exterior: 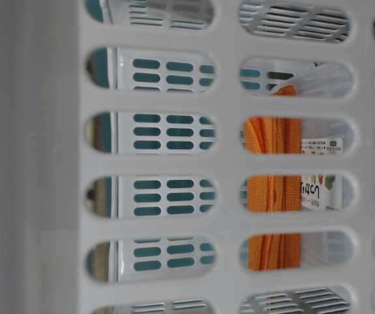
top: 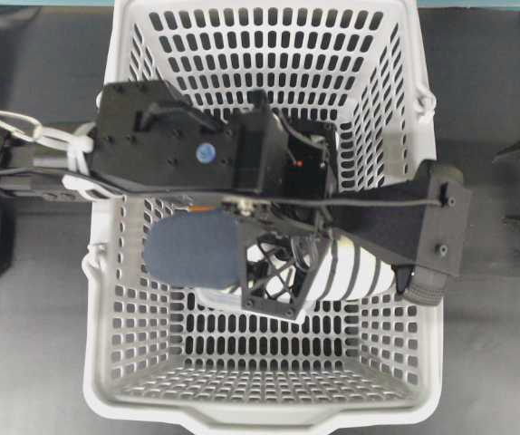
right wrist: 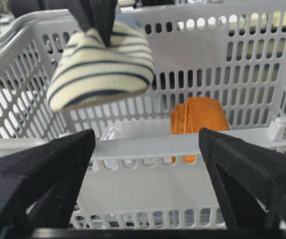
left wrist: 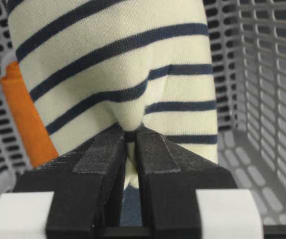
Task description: Pick up the slipper from the shopping basket with the left arm.
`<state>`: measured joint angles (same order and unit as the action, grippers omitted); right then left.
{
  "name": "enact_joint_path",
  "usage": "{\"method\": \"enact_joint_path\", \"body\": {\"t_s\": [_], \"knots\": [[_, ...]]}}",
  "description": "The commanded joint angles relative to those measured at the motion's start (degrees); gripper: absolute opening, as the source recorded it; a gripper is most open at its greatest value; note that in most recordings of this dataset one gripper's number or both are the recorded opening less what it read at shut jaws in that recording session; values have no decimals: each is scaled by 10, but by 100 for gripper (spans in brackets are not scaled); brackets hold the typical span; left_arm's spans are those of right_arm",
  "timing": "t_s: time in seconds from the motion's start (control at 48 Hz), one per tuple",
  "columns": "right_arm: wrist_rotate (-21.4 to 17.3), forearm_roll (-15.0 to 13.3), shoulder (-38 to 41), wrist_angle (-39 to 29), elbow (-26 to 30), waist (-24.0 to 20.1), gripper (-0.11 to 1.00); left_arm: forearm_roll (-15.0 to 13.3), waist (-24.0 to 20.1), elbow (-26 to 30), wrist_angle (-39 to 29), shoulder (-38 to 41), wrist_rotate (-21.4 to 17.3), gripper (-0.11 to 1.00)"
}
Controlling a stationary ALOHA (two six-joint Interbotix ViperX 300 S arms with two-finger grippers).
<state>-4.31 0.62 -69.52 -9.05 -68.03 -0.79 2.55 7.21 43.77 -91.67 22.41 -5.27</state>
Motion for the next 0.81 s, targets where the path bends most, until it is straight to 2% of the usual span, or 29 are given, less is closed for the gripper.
{"method": "enact_joint_path", "body": {"t_s": [0.0, 0.271, 0.437, 0.791], "knots": [[-1, 2, 2, 5, 4, -1, 80, 2, 4, -25, 43, -33, 1, 5], [-1, 2, 1, 5, 5, -1, 80, 2, 2, -113, 71, -73, 1, 5], [-2, 2, 0, 5, 5, -1, 80, 1, 3, -161, 138, -98, 0, 5], [-2, 2, 0, 5, 4, -1, 80, 2, 1, -171, 141, -101, -3, 5]]}}
